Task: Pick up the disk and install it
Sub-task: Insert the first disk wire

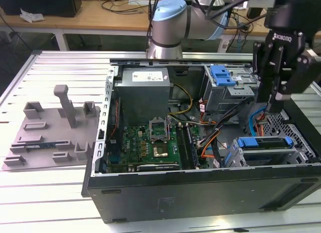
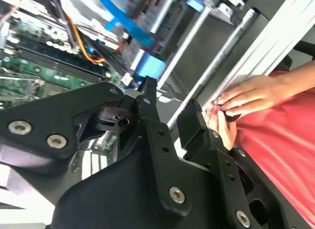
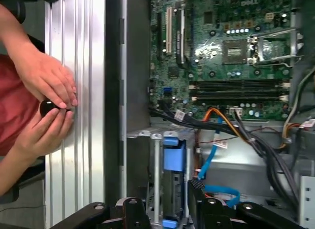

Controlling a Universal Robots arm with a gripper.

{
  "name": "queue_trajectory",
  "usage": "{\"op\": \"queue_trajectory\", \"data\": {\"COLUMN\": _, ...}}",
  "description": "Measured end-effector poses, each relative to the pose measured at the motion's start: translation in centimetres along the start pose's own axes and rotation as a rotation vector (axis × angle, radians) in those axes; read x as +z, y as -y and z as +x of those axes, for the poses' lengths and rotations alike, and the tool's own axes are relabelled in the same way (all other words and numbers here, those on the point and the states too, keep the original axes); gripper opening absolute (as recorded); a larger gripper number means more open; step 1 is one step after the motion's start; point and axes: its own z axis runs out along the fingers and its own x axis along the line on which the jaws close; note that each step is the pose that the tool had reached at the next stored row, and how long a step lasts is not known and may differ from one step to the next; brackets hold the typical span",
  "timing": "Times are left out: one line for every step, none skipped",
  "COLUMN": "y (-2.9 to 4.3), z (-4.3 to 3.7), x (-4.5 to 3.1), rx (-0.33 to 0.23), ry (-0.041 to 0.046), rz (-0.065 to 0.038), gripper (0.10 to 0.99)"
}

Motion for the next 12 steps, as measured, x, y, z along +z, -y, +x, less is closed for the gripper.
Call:
{"op": "queue_trajectory", "data": {"y": 0.0, "z": -0.46, "x": -0.15, "rx": 0.0, "ry": -0.0056, "rz": 0.0, "gripper": 0.447}}
{"op": "queue_trajectory", "data": {"y": 0.02, "z": -1.27, "x": -0.42, "rx": 0.0, "ry": -0.0339, "rz": 0.0, "gripper": 0.447}}
{"op": "queue_trajectory", "data": {"y": 0.02, "z": -1.73, "x": -0.56, "rx": 0.0, "ry": -0.0453, "rz": -0.001, "gripper": 0.447}}
{"op": "queue_trajectory", "data": {"y": 0.04, "z": -2.54, "x": -0.84, "rx": 0.0, "ry": -0.0605, "rz": -0.001, "gripper": 0.447}}
{"op": "queue_trajectory", "data": {"y": 0.06, "z": -4.01, "x": -1.32, "rx": -0.001, "ry": -0.0822, "rz": -0.001, "gripper": 0.294}}
{"op": "queue_trajectory", "data": {"y": 0.07, "z": -4.59, "x": -1.52, "rx": -0.001, "ry": -0.0961, "rz": -0.001, "gripper": 0.294}}
{"op": "queue_trajectory", "data": {"y": 0.07, "z": -4.86, "x": -1.6, "rx": -0.001, "ry": -0.1044, "rz": -0.001, "gripper": 0.294}}
{"op": "queue_trajectory", "data": {"y": 0.11, "z": -5.18, "x": -1.71, "rx": -0.001, "ry": -0.118, "rz": -0.001, "gripper": 0.294}}
{"op": "queue_trajectory", "data": {"y": 0.23, "z": -5.42, "x": -1.8, "rx": -0.001, "ry": -0.131, "rz": -0.002, "gripper": 0.294}}
{"op": "queue_trajectory", "data": {"y": 0.47, "z": -5.6, "x": -1.85, "rx": -0.001, "ry": -0.1411, "rz": -0.002, "gripper": 0.294}}
{"op": "queue_trajectory", "data": {"y": 1.14, "z": -5.71, "x": -1.87, "rx": -0.002, "ry": -0.1484, "rz": -0.004, "gripper": 0.294}}
{"op": "queue_trajectory", "data": {"y": 1.68, "z": -5.76, "x": -1.76, "rx": -0.001, "ry": -0.1491, "rz": -0.007, "gripper": 0.294}}
